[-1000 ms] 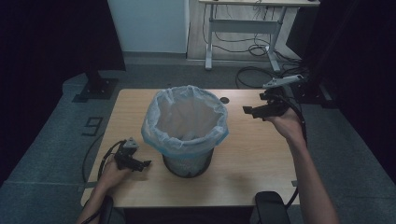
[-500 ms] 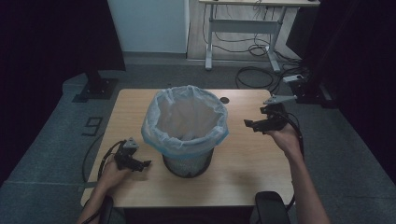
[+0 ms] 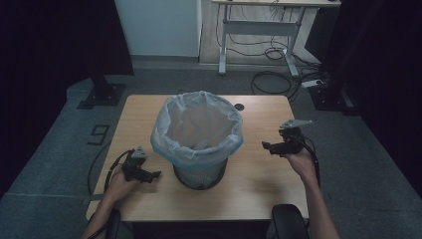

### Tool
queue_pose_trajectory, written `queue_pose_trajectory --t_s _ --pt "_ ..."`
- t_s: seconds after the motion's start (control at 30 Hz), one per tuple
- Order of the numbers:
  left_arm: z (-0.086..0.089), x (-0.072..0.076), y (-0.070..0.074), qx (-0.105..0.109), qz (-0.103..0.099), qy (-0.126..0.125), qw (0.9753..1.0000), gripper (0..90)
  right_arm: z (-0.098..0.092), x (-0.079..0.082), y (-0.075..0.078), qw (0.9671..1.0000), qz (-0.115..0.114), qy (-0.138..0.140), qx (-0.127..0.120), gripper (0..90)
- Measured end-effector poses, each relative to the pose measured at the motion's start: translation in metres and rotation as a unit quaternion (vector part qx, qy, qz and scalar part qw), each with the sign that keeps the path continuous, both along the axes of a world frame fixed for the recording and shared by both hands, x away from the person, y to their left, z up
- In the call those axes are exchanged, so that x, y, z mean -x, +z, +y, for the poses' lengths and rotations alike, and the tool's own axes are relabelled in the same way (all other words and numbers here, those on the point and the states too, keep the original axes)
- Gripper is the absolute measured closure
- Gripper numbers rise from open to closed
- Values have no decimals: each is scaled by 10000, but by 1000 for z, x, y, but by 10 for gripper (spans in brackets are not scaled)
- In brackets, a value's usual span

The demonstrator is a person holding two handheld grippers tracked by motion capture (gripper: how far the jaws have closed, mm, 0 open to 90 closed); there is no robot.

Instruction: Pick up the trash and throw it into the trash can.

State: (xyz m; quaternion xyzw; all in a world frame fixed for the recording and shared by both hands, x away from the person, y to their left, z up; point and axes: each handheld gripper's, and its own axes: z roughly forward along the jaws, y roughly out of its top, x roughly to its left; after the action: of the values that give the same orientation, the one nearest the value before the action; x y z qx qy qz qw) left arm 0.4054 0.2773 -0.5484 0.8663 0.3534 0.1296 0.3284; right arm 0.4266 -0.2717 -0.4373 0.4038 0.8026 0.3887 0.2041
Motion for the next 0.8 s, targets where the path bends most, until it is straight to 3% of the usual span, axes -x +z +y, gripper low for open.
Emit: queue_pose_trajectory --t_s 0.4,0.8 --pt "0 0 0 -6 0 -2 10000 0 -3 10 -62 9996 242 -132 59 79" --pt "0 0 0 -9 -1 2 10000 0 3 20 -105 9986 480 -177 156 47"
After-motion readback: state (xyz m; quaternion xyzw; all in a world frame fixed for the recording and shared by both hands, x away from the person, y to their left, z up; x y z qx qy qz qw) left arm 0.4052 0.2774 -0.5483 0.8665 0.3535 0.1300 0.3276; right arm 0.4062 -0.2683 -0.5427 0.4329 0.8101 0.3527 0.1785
